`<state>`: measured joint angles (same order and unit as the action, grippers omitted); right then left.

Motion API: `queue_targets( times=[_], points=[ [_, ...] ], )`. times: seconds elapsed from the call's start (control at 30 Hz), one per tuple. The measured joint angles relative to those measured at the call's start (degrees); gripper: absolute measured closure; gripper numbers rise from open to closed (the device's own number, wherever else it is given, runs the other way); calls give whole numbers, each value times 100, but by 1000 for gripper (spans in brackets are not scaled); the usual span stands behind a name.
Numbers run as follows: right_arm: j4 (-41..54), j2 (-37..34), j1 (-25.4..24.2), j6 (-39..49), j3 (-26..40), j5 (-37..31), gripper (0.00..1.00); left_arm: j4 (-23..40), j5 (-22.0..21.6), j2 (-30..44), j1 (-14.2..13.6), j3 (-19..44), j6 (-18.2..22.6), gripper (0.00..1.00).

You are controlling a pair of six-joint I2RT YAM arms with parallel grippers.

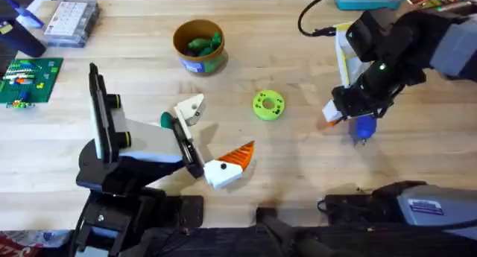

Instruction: Pick up the gripper from the table and insert it into the empty holder that is missing its gripper. Then pick up a screw, insert it into the mounting hole, and use the screwdriver to tighten it. Finally, clean up the table by picking up the vegetable and placing it into the bucket.

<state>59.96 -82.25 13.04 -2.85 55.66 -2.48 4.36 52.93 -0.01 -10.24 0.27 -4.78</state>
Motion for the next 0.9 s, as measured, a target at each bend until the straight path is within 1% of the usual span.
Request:
queue_targets(
  times=[0.13,0.17,0.2,0.37,0.47,0.57,0.7,0.9],
  points=[
    [2,1,0,110,11,5,964,0,0,2,0,0,0,8],
    [6,1,0,110,26,6,983,0,0,2,0,0,0,8],
    [20,1,0,119,51,3,986,0,0,1,0,0,0,8],
    [94,106,0,139,725,2,989,0,0,1,0,0,0,8],
    [84,372,0,139,1123,12,992,0,0,1,0,0,0,8],
    [49,712,0,139,1355,123,993,0,-1,1,0,0,0,8],
    [49,994,-7,137,1394,503,993,0,0,2,0,0,0,8],
    [-80,987,-9,137,1394,1462,993,0,-1,0,0,0,0,8]
  ],
)
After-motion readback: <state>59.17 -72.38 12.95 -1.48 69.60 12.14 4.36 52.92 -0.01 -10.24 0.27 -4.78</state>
